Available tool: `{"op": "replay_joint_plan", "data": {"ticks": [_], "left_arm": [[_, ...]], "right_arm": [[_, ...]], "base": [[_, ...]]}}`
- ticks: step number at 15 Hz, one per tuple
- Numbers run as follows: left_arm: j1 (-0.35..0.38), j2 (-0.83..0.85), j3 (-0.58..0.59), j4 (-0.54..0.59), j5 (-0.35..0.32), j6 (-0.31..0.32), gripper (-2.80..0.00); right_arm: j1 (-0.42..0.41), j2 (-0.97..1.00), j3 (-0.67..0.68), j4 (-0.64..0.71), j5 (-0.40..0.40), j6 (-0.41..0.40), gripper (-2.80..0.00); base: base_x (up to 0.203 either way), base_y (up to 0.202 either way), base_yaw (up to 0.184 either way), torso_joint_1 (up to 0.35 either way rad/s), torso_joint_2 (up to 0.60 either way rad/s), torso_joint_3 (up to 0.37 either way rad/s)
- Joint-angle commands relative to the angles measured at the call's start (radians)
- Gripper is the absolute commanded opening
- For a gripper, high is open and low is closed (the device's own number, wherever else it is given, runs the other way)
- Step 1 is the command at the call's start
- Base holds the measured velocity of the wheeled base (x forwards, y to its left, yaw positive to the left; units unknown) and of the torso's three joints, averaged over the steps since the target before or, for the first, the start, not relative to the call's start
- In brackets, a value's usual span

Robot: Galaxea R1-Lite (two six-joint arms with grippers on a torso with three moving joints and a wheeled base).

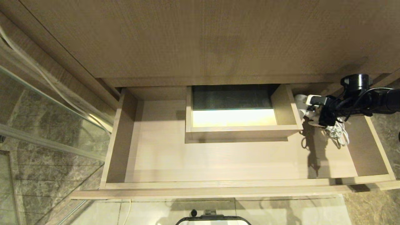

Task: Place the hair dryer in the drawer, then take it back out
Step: Take the hairdryer out

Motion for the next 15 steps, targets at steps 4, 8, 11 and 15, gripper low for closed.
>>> {"op": "replay_joint_plan", "data": {"ticks": [4, 8, 11, 15], "left_arm": [[0.0, 0.0, 0.0, 0.0, 0.0, 0.0, -2.8], [0.0, 0.0, 0.0, 0.0, 0.0, 0.0, -2.8], [0.0, 0.001, 0.0, 0.0, 0.0, 0.0, -2.8], [0.001, 0.001, 0.0, 0.0, 0.0, 0.0, -2.8]], "right_arm": [[-0.001, -0.023, 0.004, 0.071, -0.046, -0.017, 0.0], [0.0, -0.01, 0.004, 0.117, -0.06, -0.006, 0.0], [0.0, 0.011, -0.009, 0.111, -0.059, -0.005, 0.0], [0.013, 0.045, -0.043, 0.107, -0.061, -0.002, 0.0]], "base": [[0.0, 0.0, 0.0, 0.0, 0.0, 0.0], [0.0, 0.0, 0.0, 0.0, 0.0, 0.0], [0.0, 0.0, 0.0, 0.0, 0.0, 0.0], [0.0, 0.0, 0.0, 0.0, 0.0, 0.0]]}}
